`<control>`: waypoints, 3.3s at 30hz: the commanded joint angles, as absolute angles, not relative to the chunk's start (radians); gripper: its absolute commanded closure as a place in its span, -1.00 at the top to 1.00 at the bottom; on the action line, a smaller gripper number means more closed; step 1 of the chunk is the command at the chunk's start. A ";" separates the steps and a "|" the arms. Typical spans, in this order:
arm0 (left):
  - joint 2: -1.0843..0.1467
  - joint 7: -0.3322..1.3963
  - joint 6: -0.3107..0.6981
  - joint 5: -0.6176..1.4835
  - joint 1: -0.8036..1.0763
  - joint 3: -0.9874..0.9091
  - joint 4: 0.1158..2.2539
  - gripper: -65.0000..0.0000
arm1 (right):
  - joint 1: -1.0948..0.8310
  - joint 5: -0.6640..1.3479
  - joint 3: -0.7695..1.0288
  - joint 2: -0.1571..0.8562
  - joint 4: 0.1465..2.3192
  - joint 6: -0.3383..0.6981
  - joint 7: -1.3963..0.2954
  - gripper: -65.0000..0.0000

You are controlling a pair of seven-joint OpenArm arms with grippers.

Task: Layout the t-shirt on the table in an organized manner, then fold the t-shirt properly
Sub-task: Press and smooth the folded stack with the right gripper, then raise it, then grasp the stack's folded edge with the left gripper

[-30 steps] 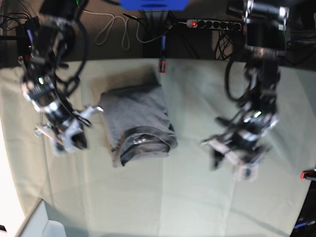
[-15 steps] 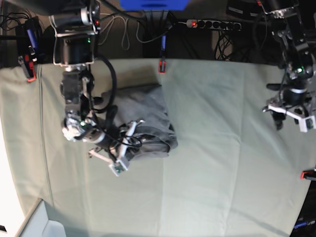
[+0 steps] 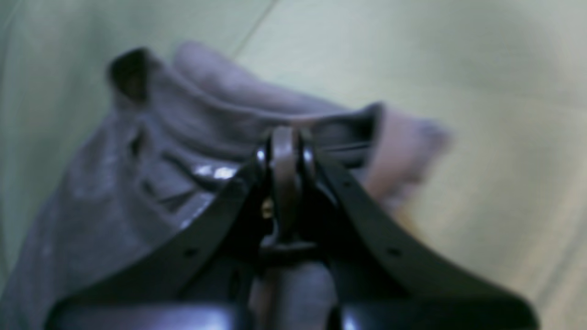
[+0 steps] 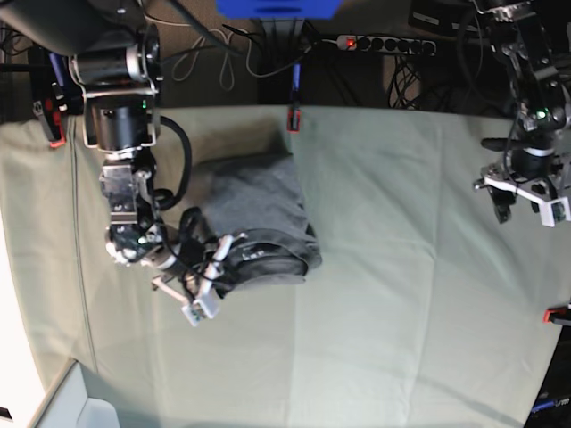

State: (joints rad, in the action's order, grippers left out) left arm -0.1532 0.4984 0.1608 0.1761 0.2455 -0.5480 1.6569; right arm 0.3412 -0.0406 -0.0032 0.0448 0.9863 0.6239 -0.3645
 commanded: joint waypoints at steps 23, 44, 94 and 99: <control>-0.110 0.476 0.160 0.179 0.231 -0.544 1.679 0.19 | 0.366 -0.025 0.107 0.065 1.004 0.507 -0.346 -0.99; -0.096 0.476 0.160 0.179 0.231 -0.524 1.679 0.19 | -0.160 -0.021 0.107 -0.041 1.615 0.510 -0.340 -1.00; 0.024 0.476 0.156 0.179 0.028 -0.188 1.483 0.19 | -0.277 -0.022 -0.062 -0.085 1.658 0.558 -0.340 -1.00; 0.107 0.475 0.159 0.179 -0.053 -0.188 1.354 0.20 | -0.328 -0.022 -0.062 -0.048 1.791 0.558 -0.346 -1.00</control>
